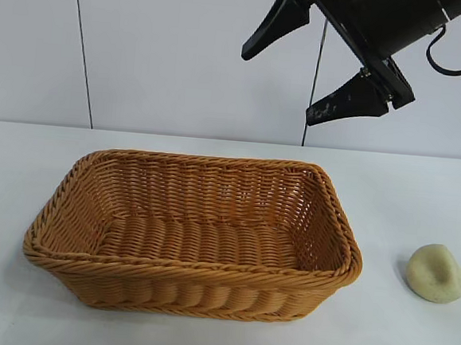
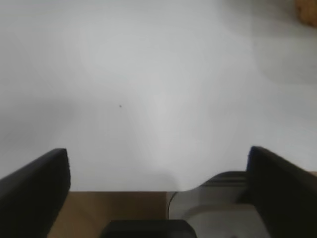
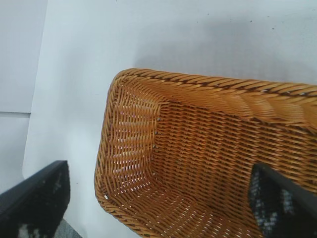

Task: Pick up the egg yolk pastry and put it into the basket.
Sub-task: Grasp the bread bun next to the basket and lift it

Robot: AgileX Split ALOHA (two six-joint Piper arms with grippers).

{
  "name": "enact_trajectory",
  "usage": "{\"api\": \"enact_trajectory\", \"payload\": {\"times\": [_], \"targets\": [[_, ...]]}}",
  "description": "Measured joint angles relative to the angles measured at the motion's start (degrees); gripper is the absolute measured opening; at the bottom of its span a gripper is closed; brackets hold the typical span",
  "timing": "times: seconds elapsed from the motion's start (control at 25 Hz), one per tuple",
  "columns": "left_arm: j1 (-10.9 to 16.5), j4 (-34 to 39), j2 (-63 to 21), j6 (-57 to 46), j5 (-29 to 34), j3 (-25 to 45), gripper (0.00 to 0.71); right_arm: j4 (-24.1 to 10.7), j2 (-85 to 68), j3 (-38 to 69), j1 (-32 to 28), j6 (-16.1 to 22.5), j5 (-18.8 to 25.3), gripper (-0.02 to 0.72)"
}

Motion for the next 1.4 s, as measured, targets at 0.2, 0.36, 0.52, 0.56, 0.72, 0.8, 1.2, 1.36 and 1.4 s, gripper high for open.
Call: {"api": "enact_trajectory", "payload": {"times": [0.2,0.36,0.52,0.56,0.72,0.8,1.2,1.36,1.4], "targets": [[0.0,0.0,-11.3,0.0,-0.2,0.1,0.692,0.0,0.0,0.0,0.0,0.1,0.9,0.696],[0.0,0.0,-20.4,0.0,-0.2,0.1,0.692,-0.5,0.0,0.0,0.0,0.1,1.1,0.696],[0.0,0.0,-27.8,0.0,-0.2,0.1,0.692,-2.9,0.0,-1.5,0.0,0.5,1.7,0.696],[0.0,0.0,-29.2,0.0,-0.2,0.2,0.692,-4.3,0.0,-2.6,0.0,1.2,2.1,0.696],[0.0,0.1,-30.9,0.0,-0.1,0.2,0.692,-13.3,0.0,-7.7,-0.2,6.0,5.3,0.696],[0.0,0.1,-30.9,0.0,-0.1,0.2,0.692,-20.7,0.0,-10.1,-0.5,9.9,7.6,0.696],[0.0,0.1,-31.0,0.0,-0.1,0.2,0.692,-40.3,0.0,-12.8,-7.6,19.2,14.0,0.696],[0.0,0.1,-31.0,0.0,-0.1,0.2,0.692,-41.2,0.0,-12.8,-12.9,18.9,16.4,0.696],[0.0,0.1,-31.0,0.0,-0.1,0.2,0.692,-41.3,0.0,-12.8,-13.1,18.8,17.1,0.696]]}}
